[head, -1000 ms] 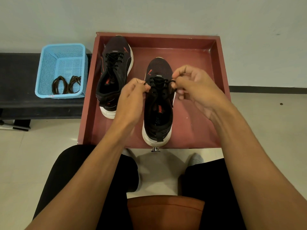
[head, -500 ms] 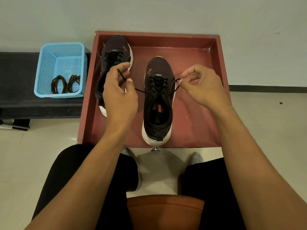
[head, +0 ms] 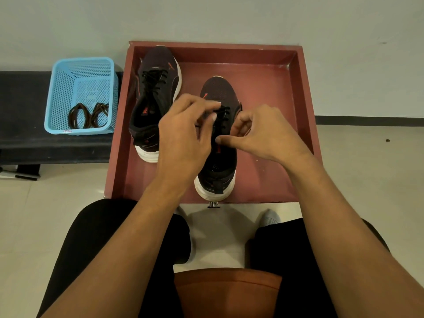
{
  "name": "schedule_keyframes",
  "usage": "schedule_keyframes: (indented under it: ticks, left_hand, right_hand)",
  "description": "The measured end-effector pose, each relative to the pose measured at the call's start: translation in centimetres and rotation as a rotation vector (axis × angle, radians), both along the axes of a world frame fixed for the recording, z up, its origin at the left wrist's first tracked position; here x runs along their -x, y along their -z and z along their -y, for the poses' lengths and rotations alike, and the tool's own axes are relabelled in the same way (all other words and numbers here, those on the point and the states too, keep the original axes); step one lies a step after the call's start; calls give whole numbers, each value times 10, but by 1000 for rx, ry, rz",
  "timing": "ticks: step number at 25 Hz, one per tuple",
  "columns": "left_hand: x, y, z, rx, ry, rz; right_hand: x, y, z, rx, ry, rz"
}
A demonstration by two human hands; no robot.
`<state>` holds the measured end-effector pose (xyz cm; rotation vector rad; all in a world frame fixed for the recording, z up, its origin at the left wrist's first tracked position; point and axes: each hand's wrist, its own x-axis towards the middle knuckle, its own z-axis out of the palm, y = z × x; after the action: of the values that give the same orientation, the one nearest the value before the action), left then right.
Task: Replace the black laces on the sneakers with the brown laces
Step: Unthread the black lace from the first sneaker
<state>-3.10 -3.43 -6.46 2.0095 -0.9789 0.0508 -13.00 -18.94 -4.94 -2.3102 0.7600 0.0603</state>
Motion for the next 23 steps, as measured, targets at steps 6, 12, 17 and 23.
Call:
schedule_keyframes:
  ticks: [6, 12, 17, 23]
  left_hand:
    - [2, 13, 2, -254, 67, -79]
    - [9, 14, 10, -237, -28, -13]
    - [8, 10, 9, -176, -48, -85]
    - [-2, 3, 1, -27, -221, -534]
  right_hand:
    - [1, -4, 0, -56, 63, 8]
    - [5, -9, 2, -165, 116, 12]
    - [7, -9, 5, -205, 161, 26]
    - [9, -10, 11, -233, 186, 13]
